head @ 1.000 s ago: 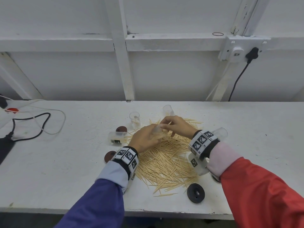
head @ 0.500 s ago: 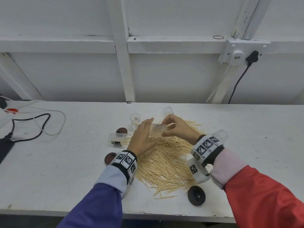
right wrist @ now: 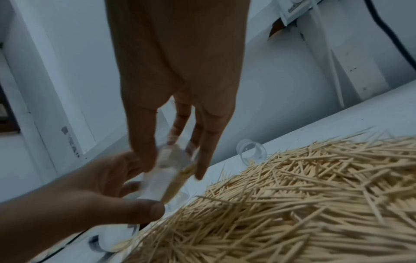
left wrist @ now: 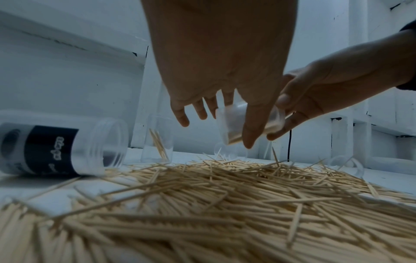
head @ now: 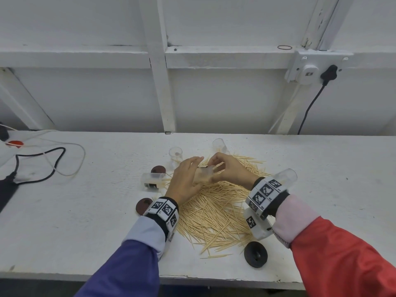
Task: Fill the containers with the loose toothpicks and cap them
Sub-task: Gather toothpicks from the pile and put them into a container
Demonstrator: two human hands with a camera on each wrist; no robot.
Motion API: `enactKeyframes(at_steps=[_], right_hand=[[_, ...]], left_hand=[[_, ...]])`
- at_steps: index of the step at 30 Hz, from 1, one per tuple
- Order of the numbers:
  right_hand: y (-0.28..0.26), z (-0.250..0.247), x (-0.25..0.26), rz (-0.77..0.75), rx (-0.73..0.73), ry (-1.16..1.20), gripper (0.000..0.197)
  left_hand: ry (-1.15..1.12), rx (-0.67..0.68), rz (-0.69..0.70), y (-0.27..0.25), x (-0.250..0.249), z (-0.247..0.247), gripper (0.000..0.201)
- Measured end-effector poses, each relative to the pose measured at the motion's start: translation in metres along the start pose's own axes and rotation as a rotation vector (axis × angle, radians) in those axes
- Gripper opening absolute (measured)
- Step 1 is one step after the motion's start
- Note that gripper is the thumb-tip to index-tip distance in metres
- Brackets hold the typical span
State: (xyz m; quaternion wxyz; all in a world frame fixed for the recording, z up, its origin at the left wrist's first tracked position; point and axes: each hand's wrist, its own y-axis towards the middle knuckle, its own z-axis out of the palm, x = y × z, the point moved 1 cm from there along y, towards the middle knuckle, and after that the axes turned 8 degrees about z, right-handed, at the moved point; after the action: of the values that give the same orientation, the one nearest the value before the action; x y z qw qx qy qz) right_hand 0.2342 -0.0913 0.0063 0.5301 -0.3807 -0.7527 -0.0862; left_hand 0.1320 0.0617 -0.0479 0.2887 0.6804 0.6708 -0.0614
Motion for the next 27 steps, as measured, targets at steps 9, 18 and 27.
enactKeyframes(at_steps=[9, 18, 27], right_hand=[[-0.001, -0.011, 0.000, 0.091, 0.067, 0.234, 0.045], [0.002, -0.003, -0.001, 0.091, 0.027, 0.137, 0.040], [0.002, -0.016, -0.011, 0.072, 0.102, 0.104, 0.038]], left_hand=[[0.006, -0.055, 0.006, 0.003, -0.001, -0.006, 0.055], [0.017, -0.046, 0.056, 0.009, 0.003, -0.009, 0.062], [0.045, -0.013, 0.046, 0.008, 0.005, -0.005, 0.057]])
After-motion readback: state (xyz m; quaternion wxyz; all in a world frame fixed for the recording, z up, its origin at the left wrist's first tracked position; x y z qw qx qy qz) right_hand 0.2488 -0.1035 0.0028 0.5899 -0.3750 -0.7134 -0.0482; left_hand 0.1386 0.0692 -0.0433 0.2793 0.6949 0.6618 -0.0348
